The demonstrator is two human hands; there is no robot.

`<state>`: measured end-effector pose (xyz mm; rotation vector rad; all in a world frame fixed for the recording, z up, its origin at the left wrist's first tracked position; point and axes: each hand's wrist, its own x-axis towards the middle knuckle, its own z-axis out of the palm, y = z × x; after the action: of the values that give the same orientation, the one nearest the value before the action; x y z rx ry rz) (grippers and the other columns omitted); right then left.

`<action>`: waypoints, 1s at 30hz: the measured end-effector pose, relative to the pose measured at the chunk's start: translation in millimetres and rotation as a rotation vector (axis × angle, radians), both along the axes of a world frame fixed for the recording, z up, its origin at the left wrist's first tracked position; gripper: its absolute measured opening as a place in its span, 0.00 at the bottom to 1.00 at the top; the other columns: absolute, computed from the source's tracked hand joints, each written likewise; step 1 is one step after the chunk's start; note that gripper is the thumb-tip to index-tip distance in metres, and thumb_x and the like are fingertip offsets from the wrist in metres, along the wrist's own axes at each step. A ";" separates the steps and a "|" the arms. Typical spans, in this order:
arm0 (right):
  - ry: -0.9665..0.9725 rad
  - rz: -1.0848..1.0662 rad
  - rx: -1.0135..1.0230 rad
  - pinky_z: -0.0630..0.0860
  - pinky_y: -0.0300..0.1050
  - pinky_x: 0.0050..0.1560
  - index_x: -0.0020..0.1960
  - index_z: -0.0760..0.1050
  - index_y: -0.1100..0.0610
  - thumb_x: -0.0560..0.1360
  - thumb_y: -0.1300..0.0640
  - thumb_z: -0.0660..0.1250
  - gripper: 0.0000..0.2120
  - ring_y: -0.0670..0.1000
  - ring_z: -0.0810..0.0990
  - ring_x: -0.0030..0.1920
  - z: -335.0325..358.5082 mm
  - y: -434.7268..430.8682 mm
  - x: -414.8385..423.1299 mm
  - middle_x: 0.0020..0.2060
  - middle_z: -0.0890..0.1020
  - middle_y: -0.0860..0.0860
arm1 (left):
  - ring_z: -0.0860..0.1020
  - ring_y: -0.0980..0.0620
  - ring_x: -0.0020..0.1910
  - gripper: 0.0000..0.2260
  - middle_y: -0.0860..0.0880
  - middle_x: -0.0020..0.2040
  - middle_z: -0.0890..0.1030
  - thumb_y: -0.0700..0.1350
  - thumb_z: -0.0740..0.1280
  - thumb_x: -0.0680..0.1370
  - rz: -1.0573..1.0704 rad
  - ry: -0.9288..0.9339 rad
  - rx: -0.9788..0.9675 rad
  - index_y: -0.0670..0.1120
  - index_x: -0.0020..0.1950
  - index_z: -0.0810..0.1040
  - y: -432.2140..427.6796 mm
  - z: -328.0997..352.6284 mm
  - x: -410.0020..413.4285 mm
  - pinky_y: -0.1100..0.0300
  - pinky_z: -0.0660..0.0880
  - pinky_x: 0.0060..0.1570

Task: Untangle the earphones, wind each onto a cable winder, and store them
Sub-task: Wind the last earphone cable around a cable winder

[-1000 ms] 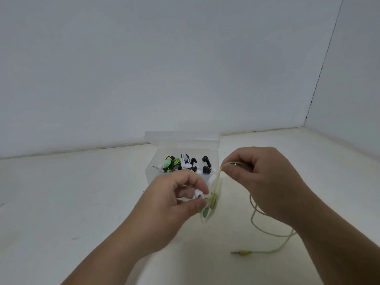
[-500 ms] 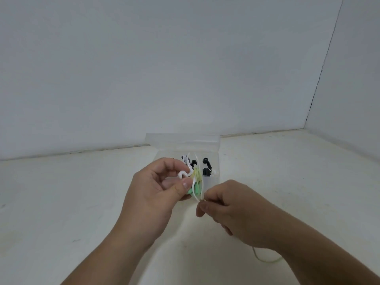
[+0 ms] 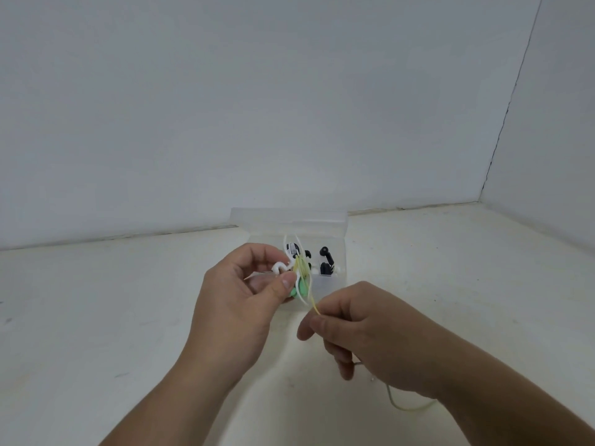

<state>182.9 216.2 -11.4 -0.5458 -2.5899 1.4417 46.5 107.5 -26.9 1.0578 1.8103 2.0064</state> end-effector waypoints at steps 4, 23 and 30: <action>-0.007 0.014 -0.022 0.70 0.32 0.33 0.47 0.82 0.55 0.83 0.56 0.59 0.13 0.47 0.77 0.28 1.2 -2.2 -0.5 0.26 0.73 0.48 | 0.85 0.39 0.41 0.09 0.44 0.39 0.85 0.37 0.74 0.74 0.017 -0.016 0.020 0.51 0.43 0.81 1.0 -0.6 1.2 0.39 0.78 0.57; 0.188 -0.205 -0.110 0.71 0.42 0.34 0.37 0.83 0.58 0.80 0.58 0.64 0.15 0.49 0.70 0.25 14.0 5.9 7.7 0.22 0.69 0.46 | 0.73 0.57 0.31 0.12 0.59 0.31 0.76 0.37 0.75 0.73 0.016 0.203 -0.162 0.55 0.40 0.81 -0.8 -4.0 -3.2 0.70 0.68 0.31; 0.304 -0.233 0.006 0.69 0.46 0.36 0.36 0.83 0.53 0.75 0.55 0.70 0.10 0.51 0.71 0.30 20.6 15.3 15.5 0.26 0.81 0.51 | 0.78 0.56 0.39 0.10 0.58 0.39 0.79 0.41 0.74 0.74 -0.016 0.404 -0.360 0.57 0.43 0.79 -2.0 -6.5 1.5 0.64 0.76 0.38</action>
<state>198.4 231.5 9.2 -0.5571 -2.2152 1.3251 47.9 105.5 -33.3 1.4197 2.2376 1.4463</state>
